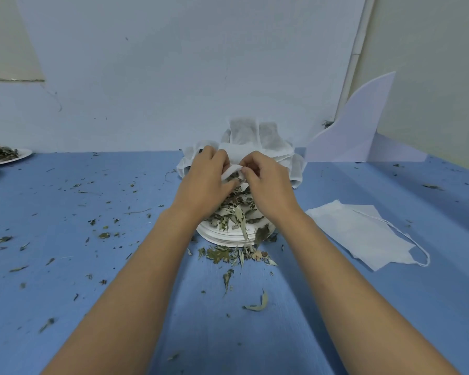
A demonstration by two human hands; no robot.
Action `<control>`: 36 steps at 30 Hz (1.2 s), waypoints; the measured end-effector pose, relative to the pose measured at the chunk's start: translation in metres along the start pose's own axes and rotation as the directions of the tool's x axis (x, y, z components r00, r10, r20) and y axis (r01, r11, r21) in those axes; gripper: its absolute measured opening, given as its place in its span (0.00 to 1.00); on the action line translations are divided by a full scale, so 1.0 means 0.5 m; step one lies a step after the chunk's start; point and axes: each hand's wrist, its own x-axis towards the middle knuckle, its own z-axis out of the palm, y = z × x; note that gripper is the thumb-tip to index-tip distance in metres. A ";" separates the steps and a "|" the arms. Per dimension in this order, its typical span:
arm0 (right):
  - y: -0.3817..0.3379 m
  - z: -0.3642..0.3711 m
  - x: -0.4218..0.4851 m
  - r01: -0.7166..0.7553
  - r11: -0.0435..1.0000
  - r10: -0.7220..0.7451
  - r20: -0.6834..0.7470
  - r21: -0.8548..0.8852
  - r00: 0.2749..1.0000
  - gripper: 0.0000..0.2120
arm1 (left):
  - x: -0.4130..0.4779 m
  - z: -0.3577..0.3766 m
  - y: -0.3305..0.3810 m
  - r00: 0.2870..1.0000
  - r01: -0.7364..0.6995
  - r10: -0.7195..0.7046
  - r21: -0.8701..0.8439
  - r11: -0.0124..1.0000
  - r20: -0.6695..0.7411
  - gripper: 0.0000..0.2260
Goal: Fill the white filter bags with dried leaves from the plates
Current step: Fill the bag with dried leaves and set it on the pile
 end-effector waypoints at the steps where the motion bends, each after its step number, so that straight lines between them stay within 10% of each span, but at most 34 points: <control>1: 0.000 0.000 -0.001 0.007 1.000 -0.007 0.018 0.004 1.000 0.05 | -0.002 0.000 -0.003 1.000 -0.001 0.001 0.004 1.000 -0.008 0.12; 8: -0.005 -0.011 -0.001 -0.035 0.981 0.015 0.105 0.188 0.994 0.06 | -0.008 -0.014 -0.006 0.995 -0.061 0.070 -0.117 0.991 0.076 0.17; 19: -0.029 0.000 0.000 0.209 0.978 -0.209 0.075 0.019 0.975 0.04 | 0.009 -0.004 0.016 0.950 0.221 -0.225 -0.041 0.974 -0.217 0.08; 24: -0.023 -0.016 0.006 -0.018 0.992 0.015 0.026 0.122 1.000 0.10 | 0.015 -0.007 0.007 0.895 0.295 -0.370 -0.291 0.910 -0.251 0.12; 27: -0.012 -0.042 0.012 -0.186 0.974 0.207 0.178 -0.126 0.962 0.18 | 0.009 -0.016 -0.002 0.837 0.342 -0.521 -0.583 0.737 -0.167 0.15; 31: -0.018 -0.046 0.007 -0.127 0.879 0.358 0.461 -0.459 0.812 0.27 | -0.014 -0.018 -0.005 0.819 0.359 -0.562 -0.660 0.660 -0.117 0.17; 36: -0.025 -0.031 -0.001 -0.126 0.915 0.326 0.516 -0.384 0.792 0.14 | -0.031 -0.011 -0.001 0.794 0.337 -0.596 -0.728 0.596 -0.120 0.10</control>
